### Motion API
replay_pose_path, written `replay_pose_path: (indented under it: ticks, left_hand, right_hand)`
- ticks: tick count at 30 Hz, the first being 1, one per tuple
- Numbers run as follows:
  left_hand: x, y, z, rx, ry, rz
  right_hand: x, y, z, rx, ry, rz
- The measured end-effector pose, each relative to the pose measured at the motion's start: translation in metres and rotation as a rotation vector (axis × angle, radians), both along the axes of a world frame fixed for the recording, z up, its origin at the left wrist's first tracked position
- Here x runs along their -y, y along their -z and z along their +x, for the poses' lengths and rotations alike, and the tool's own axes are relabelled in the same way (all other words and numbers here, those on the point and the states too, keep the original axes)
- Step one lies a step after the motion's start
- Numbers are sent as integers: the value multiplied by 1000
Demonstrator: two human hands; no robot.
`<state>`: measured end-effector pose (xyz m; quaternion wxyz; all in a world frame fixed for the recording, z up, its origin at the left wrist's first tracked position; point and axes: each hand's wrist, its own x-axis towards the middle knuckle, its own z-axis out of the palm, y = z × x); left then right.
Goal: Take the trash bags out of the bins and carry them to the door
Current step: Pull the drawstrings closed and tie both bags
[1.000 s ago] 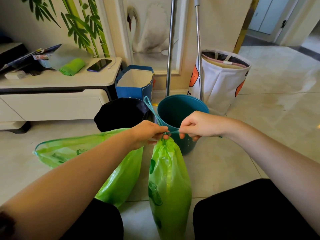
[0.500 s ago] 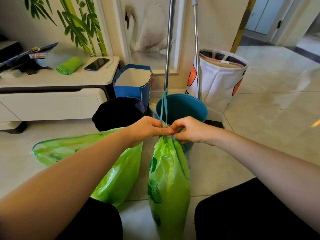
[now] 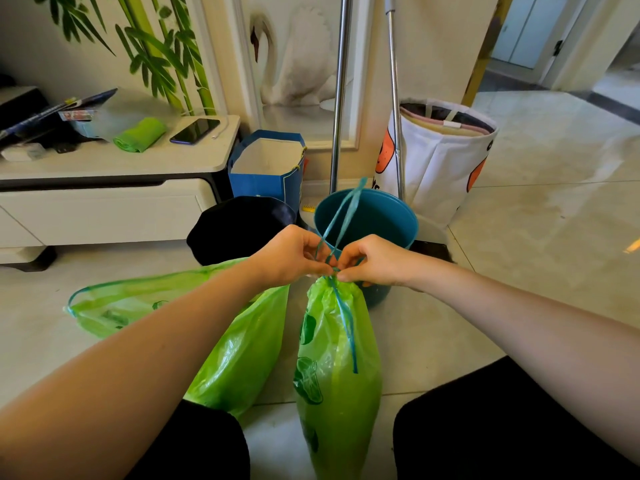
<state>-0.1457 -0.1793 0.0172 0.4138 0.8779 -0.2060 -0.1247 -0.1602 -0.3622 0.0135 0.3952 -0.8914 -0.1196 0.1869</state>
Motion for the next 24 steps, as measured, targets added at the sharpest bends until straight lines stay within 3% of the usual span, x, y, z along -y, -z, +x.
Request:
replay_pose_path:
  ticks: [7,11,20,24]
  left_hand:
    - [6,5,-6,524,140,372]
    - [9,10,-10,622,97,353]
    - [13,12,-14,565,103,215]
    - [10,8,-9,375,11,89]
  right_hand:
    - [-1,1,-4,-110,74,108]
    - [5,1,-5,-222,162,214]
    - [9,7,-4,-330,186,293]
    - [13,3,-4,-401,209,342]
